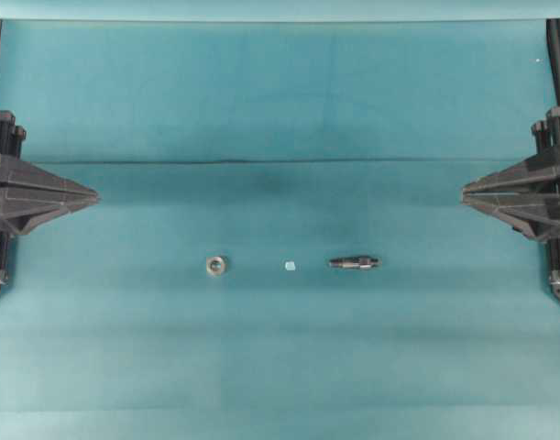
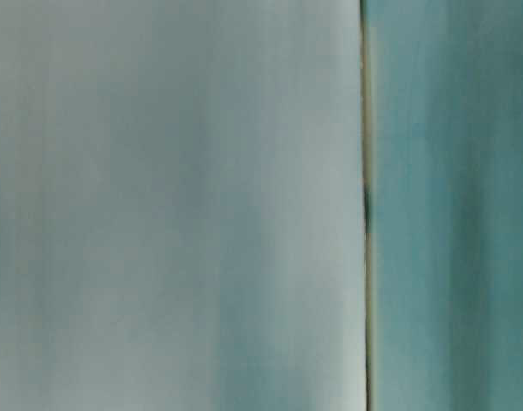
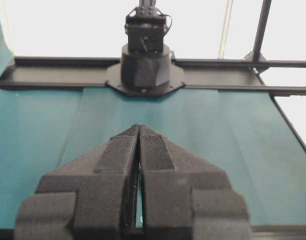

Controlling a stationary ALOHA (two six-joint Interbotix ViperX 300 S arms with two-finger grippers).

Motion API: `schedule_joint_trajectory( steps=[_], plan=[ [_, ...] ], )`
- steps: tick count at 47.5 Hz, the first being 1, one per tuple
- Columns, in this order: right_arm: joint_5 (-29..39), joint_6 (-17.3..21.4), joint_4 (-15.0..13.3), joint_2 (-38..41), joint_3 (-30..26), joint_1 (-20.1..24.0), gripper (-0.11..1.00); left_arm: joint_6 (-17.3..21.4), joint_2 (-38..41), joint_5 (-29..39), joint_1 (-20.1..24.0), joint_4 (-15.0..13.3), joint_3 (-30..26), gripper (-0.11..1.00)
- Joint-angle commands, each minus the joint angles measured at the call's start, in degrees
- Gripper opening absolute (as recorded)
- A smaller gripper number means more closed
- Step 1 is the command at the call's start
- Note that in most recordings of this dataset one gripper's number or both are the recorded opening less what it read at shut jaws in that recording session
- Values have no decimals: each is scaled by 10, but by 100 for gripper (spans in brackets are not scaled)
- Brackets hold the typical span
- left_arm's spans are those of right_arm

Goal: Insert the washer onto the shaft with both hands.
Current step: 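Move left gripper over the silver washer and right gripper over the shaft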

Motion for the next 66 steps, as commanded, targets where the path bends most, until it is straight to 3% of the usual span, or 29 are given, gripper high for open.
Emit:
schedule_joint_trajectory(
  steps=[1, 7, 11, 18, 24, 34, 43, 52, 66],
  plan=[
    [4, 5, 11, 11, -2, -8, 0, -30, 46, 40, 7, 5, -27, 3],
    [60, 46, 81, 24, -4, -22, -8, -60, 90, 103, 4, 6, -73, 3],
    [89, 66, 91, 30, -4, -27, -10, -60, 107, 140, -2, 8, -94, 3],
    [142, 69, 88, 31, -9, -27, -10, -58, 161, 204, -2, 8, -120, 3],
    [236, 69, 80, 40, -14, -32, -10, -57, 228, 229, 0, 8, -149, 3],
    [359, 66, 55, 72, -40, -32, -10, -47, 355, 294, 0, 10, -238, 3],
    [408, 57, 41, 105, -55, -28, -10, -35, 432, 394, 0, 10, -303, 3],
    [426, 38, 13, 178, -91, -28, -10, -36, 457, 401, 2, 10, -308, 3],
    [480, -3, 5, 347, -206, -20, -10, -32, 468, 414, 2, 10, -315, 3]
  ],
)
